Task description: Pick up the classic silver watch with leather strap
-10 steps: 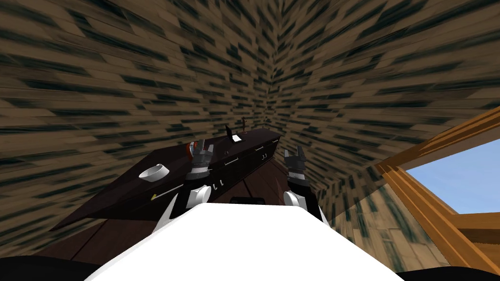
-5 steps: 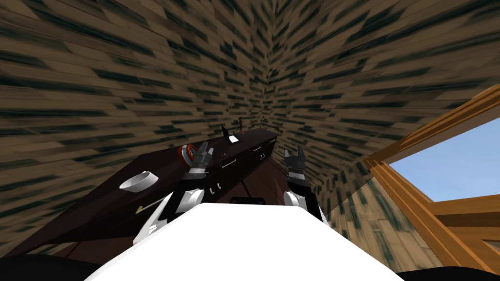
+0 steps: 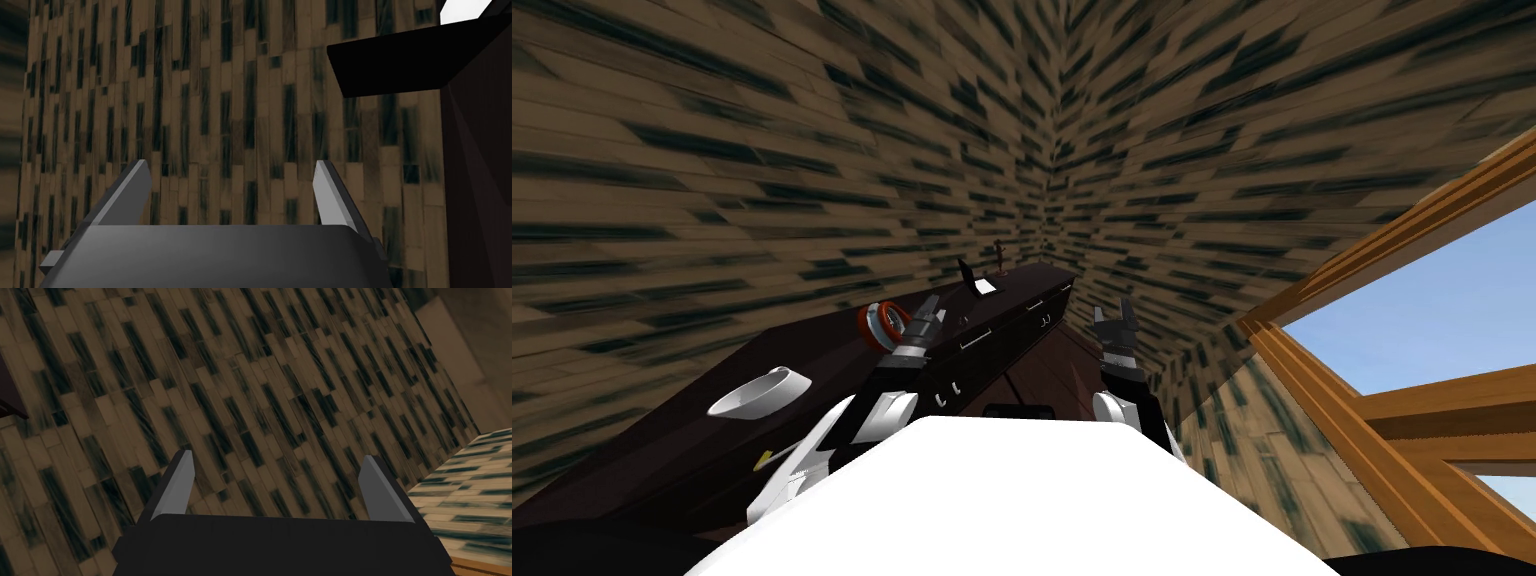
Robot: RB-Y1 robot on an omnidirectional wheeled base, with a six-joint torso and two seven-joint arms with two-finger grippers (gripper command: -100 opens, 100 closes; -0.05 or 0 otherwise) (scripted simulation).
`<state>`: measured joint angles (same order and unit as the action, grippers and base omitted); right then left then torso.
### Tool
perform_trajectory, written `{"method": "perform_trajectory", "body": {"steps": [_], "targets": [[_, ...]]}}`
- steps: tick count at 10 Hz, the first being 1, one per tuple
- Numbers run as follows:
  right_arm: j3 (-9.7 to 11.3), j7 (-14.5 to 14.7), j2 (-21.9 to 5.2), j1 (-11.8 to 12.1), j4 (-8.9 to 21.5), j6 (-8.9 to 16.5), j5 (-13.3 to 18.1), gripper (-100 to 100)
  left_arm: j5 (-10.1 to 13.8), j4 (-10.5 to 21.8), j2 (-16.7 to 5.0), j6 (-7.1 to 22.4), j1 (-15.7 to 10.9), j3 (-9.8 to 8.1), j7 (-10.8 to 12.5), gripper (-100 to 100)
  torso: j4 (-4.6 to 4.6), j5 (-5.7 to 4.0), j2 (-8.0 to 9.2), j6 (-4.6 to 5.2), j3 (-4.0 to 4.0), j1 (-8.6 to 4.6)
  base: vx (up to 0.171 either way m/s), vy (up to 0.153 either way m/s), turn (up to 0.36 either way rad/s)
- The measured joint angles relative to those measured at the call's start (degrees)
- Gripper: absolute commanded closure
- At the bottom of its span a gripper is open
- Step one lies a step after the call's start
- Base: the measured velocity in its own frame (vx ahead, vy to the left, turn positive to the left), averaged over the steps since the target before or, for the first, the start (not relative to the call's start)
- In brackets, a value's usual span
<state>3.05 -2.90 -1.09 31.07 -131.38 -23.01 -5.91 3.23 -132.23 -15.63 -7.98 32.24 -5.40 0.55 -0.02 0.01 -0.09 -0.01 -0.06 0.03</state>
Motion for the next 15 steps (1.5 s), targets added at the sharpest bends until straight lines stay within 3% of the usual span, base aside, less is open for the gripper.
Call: {"method": "perform_trajectory", "body": {"steps": [15], "targets": [[0.0, 0.0, 0.0, 0.0, 0.0, 0.0, 0.0, 0, 2.36, -0.34, -11.26, 20.57, 4.91, -6.98, 2.61, -100, 0.0, -0.01, -0.02, 0.0, -0.01, -0.03, 0.026, 0.01, -0.088]]}}
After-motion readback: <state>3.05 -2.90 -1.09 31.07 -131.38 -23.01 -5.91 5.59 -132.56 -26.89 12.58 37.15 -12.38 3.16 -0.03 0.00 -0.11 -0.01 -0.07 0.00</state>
